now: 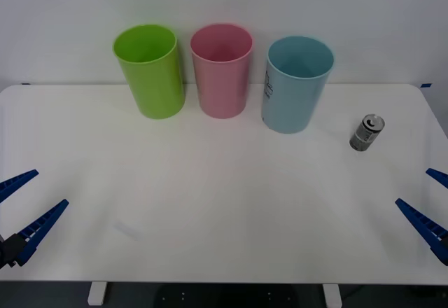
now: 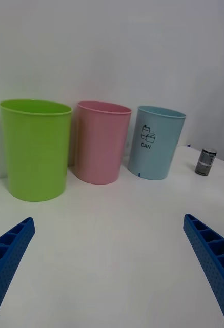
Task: Grasp the object on the table and drop it into the matching bin: aluminum can to the light blue bin, PET bottle to the pink bin.
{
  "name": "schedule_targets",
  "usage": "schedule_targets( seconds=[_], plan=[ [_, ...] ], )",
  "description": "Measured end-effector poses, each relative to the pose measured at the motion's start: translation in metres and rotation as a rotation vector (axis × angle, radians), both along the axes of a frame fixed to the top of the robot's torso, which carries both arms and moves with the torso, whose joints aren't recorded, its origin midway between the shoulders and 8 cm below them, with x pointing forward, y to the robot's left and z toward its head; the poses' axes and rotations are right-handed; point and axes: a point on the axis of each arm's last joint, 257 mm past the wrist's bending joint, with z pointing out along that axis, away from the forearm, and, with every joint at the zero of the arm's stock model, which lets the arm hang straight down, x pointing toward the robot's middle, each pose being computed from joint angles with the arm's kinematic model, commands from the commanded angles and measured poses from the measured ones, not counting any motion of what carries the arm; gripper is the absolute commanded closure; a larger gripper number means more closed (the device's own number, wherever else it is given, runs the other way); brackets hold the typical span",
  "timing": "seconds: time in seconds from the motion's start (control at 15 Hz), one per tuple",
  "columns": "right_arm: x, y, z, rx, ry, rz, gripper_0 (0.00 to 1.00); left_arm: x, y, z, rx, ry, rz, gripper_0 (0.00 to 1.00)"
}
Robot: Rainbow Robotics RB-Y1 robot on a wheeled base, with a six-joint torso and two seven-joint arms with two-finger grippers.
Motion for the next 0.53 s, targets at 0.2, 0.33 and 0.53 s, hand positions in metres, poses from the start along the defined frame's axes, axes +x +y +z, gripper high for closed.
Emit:
schedule_targets(
  seconds=[0.2, 0.33, 0.53],
  plan=[
    [-0.0009, -0.0006, -0.0017, 0.008, 0.002, -0.008, 0.0, 0.0, 0.0, 0.0, 0.0, 0.0, 0.0, 0.0],
    [-0.0027, -0.0014, -0.0019, 0.013, 0.0, -0.02, 0.0, 0.0, 0.0, 0.0, 0.0, 0.0, 0.0, 0.0],
    [-0.0013, -0.005, -0.0007, 0.005, -0.001, -0.04, 0.0, 0.0, 0.0, 0.0, 0.0, 0.0, 0.0, 0.0]
  ],
)
